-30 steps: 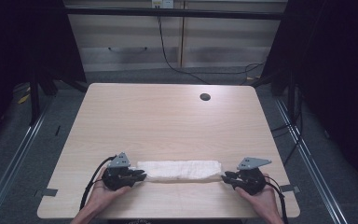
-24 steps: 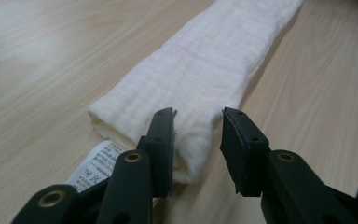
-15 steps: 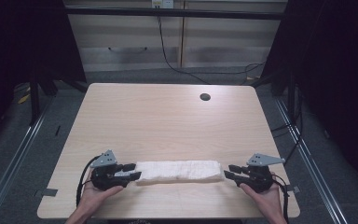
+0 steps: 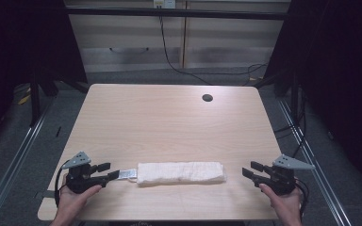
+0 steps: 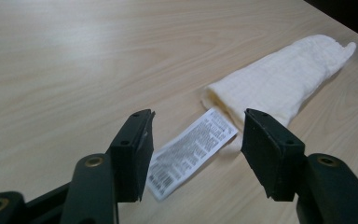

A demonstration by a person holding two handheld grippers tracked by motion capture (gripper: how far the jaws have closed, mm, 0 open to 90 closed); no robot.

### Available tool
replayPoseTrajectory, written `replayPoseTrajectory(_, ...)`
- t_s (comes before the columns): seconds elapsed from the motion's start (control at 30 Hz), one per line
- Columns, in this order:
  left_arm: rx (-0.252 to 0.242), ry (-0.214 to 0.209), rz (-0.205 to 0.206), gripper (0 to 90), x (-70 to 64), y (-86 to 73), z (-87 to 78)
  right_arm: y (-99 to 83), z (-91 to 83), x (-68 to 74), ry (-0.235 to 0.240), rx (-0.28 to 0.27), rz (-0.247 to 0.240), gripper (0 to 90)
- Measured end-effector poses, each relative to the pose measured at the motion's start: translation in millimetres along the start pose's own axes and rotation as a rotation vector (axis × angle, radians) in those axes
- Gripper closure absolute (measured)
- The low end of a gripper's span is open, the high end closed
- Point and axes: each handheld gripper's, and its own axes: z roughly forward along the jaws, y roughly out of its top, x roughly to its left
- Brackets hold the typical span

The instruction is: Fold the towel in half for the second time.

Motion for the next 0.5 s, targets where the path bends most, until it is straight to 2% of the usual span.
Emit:
replayPoseTrajectory(0.03,-0.002,0.017,-0.005,40.6,2.8,-2.6,-2.1,-2.2,-1.2,-1.8,-0.006,-0.003,0.005,48.9)
replayPoseTrajectory(0.07,-0.018,0.025,-0.037,39.4,6.4,-6.1,-4.3,-4.9,-1.7,-4.0,-0.016,-0.006,0.011,48.0)
replayPoseTrajectory(0.13,-0.034,0.051,-0.07,38.4,11.2,-10.3,-8.4,-11.6,-1.6,-9.8,-0.024,-0.01,0.044,47.3)
replayPoseTrajectory(0.2,-0.047,0.063,-0.076,37.0,15.7,-11.0,-12.4,-17.8,-0.2,-14.8,-0.028,-0.004,0.066,46.6)
replayPoseTrajectory(0.23,-0.064,0.072,-0.095,36.6,18.1,-11.4,-13.7,-19.0,0.1,-15.9,-0.03,0.001,0.065,46.0)
replayPoseTrajectory(0.37,-0.07,0.098,-0.111,33.7,25.0,-11.9,-13.8,-22.7,2.9,-18.8,-0.058,0.017,0.072,41.5)
replayPoseTrajectory(0.43,-0.056,0.099,-0.107,31.3,25.9,-12.3,-12.2,-24.2,5.6,-18.1,-0.075,0.028,0.072,38.3)
replayPoseTrajectory(0.5,-0.047,0.095,-0.098,30.2,25.0,-12.7,-11.0,-24.5,8.7,-16.4,-0.073,0.039,0.069,38.0)
